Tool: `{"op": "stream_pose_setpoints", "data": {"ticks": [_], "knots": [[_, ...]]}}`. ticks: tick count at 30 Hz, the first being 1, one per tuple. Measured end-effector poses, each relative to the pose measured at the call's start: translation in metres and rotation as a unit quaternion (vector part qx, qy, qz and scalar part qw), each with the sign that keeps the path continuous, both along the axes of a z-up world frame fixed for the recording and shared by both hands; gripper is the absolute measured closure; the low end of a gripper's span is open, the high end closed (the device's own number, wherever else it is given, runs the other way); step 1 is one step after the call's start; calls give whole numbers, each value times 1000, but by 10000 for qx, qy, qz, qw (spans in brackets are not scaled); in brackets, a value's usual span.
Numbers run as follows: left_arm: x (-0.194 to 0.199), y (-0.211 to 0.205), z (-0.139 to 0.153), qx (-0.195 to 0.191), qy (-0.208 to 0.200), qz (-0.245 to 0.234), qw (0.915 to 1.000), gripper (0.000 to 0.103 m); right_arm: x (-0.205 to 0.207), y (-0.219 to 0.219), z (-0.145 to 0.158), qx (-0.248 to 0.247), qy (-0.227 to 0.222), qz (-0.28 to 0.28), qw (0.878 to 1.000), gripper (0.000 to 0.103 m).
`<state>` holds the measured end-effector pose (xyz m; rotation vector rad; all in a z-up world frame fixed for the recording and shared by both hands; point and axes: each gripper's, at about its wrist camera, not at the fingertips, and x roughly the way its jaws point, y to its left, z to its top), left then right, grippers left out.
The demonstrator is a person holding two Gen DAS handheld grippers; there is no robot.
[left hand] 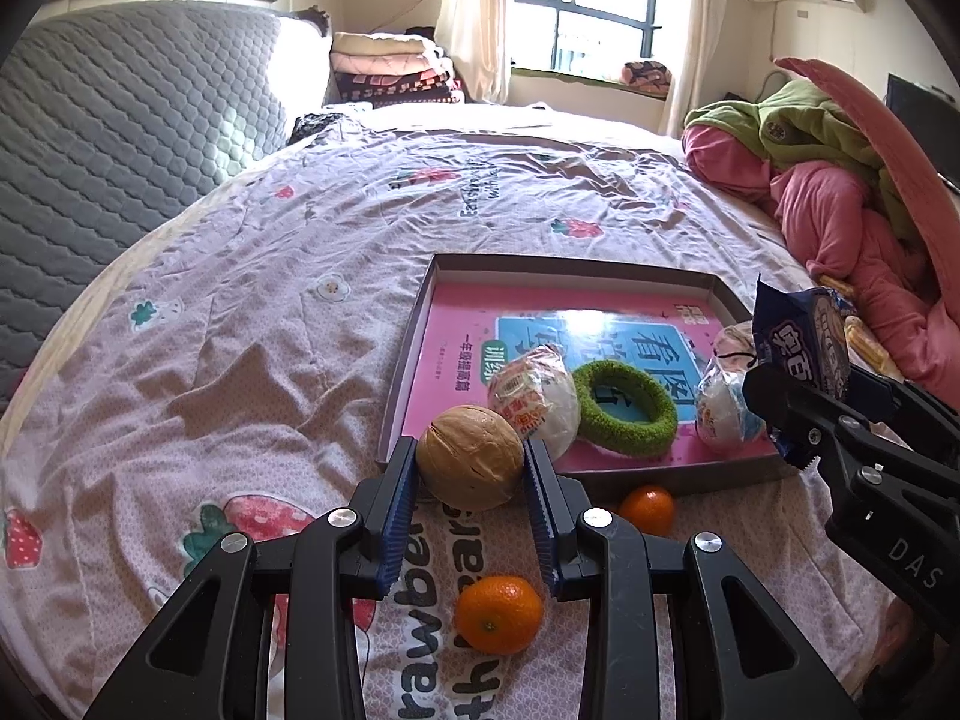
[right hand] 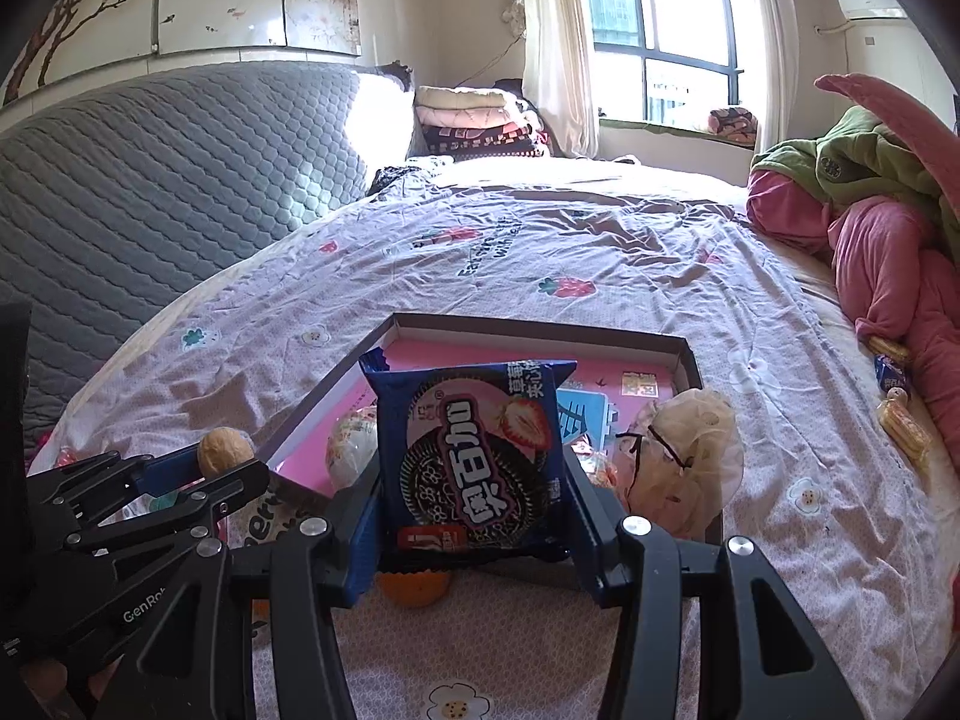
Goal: Organize objects
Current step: 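Lift the walnut with the left tool while the right tool lifts the snack bag toward the tray, then carry the walnut over the tray with the left tool while the right tool carries the snack bag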
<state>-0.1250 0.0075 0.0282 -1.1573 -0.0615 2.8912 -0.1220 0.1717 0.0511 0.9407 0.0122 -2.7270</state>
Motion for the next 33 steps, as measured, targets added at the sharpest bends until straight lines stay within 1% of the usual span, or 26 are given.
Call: {"op": "stream_pose_setpoints", "data": {"ticks": [3,12,17,23,33], "knots": [[-3,-1,1,-39,36,43,10000,68,-2,0,2,-2,24,-5,10000,51],[-19,-6,7,16,33,111,9999,68,-10,1,7,-11,62,-44,10000,51],[-34,-7,14,-2,59,121,9999,68,-20,2,14,-34,115,-77,9999,51],[-52,-15,15,84,7,196,9998,68,-37,4,21,-106,171,-95,9998,51],[-78,-20,18,37,-19,232,9997,68,-56,2,18,-234,109,-104,9996,51]]}}
